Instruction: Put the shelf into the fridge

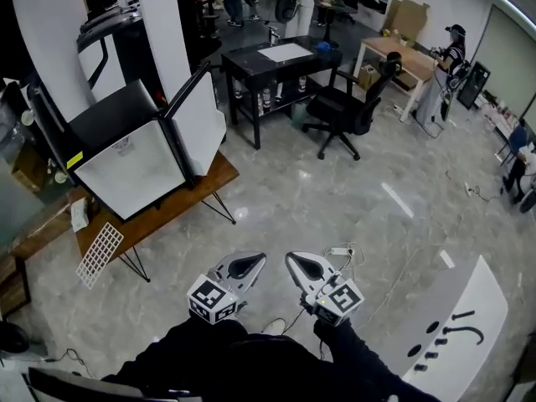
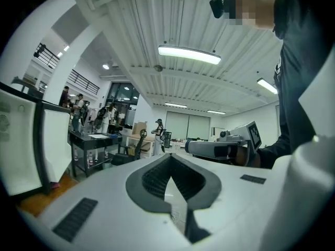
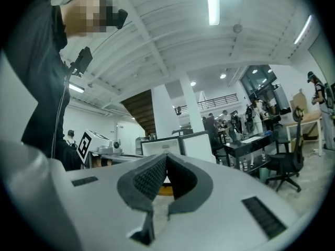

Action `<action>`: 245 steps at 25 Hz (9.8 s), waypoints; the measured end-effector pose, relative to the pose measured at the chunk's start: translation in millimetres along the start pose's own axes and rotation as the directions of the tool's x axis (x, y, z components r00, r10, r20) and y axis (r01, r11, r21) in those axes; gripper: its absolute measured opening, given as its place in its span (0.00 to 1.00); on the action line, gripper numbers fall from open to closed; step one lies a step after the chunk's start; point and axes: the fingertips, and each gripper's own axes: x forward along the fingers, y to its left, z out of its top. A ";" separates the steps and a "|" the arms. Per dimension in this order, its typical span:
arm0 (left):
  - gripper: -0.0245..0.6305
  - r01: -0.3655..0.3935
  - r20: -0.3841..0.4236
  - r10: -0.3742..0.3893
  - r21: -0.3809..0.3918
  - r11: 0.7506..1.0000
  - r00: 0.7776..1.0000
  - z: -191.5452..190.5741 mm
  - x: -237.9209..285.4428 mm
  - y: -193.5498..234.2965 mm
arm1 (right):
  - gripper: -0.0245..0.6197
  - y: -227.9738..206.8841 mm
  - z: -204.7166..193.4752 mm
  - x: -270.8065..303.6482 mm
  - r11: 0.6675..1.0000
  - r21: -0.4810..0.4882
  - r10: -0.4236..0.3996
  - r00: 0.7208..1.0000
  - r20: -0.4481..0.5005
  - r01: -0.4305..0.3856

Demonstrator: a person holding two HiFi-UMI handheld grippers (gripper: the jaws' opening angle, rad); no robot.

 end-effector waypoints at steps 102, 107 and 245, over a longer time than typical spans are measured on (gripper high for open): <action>0.27 0.113 -0.062 0.960 -0.993 -0.032 -0.274 -475.4 -866.2 525.9 | 0.05 581.6 -350.5 758.2 0.456 0.320 0.812 0.242 -0.531 -0.830; 0.10 0.121 -0.058 0.955 -0.992 -0.023 -0.292 -474.6 -866.0 524.5 | 0.05 565.6 -345.1 759.4 0.487 0.305 0.798 0.274 -0.537 -0.819; 0.08 0.001 0.182 0.983 -0.983 0.182 -0.034 -59.8 -424.7 693.0 | 0.08 -90.2 -135.1 754.8 0.249 0.968 -0.240 0.966 0.100 -0.038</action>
